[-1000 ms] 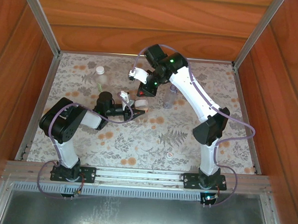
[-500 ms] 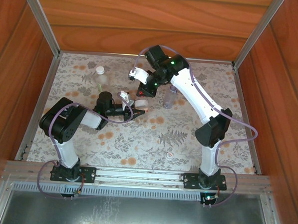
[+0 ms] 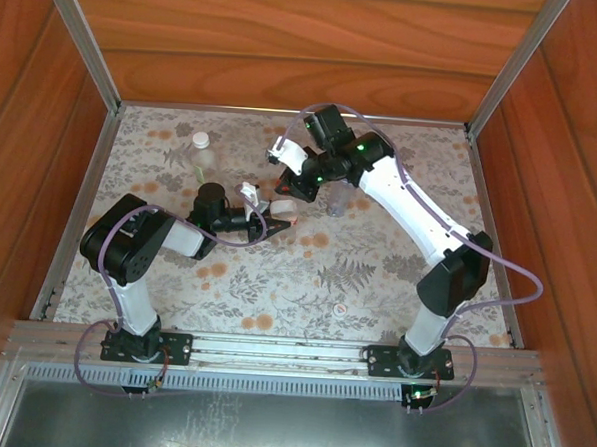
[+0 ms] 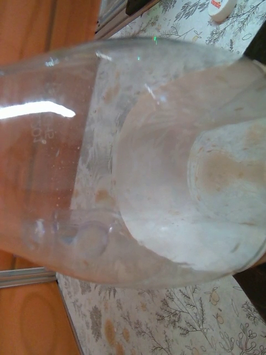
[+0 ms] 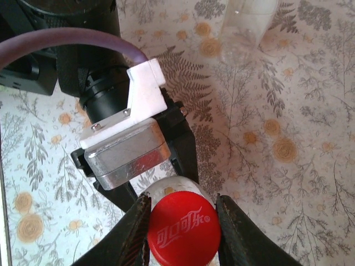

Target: Screw on the bottle caps

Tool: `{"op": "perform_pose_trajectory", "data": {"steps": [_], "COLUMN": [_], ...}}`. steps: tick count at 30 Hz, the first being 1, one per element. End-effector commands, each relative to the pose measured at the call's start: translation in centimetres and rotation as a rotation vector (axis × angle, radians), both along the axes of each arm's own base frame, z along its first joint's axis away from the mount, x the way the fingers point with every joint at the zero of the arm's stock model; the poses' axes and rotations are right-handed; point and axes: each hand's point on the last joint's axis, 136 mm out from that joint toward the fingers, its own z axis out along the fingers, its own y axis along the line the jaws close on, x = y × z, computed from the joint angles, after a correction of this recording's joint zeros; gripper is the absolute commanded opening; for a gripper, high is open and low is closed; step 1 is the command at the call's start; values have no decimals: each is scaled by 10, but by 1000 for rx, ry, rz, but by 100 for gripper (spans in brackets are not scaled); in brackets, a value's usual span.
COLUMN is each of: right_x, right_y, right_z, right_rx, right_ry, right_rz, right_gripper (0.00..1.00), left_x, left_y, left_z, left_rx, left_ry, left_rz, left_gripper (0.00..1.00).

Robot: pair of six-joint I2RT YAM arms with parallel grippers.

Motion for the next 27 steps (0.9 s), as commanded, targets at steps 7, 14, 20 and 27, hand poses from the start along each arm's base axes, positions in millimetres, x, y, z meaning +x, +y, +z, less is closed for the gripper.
{"op": "perform_pose_trajectory", "data": {"steps": [7, 14, 20, 27], "right_x": [2, 9, 12, 17], "right_y": [-4, -7, -9, -9], "right_z": [-28, -25, -26, -25], "right_rx": [66, 138, 188, 239], "right_ry": [37, -29, -41, -59], "right_rz": [-101, -165, -213, -262], "right_gripper": [33, 34, 35, 36], "left_x": [-7, -7, -6, -6], "left_y": [8, 7, 7, 7], "left_z": [-45, -44, -44, -44], "left_rx": [80, 80, 79, 78], "left_ry": [191, 188, 189, 191], "left_rz": [7, 5, 5, 4], "left_gripper": [48, 48, 48, 49]}}
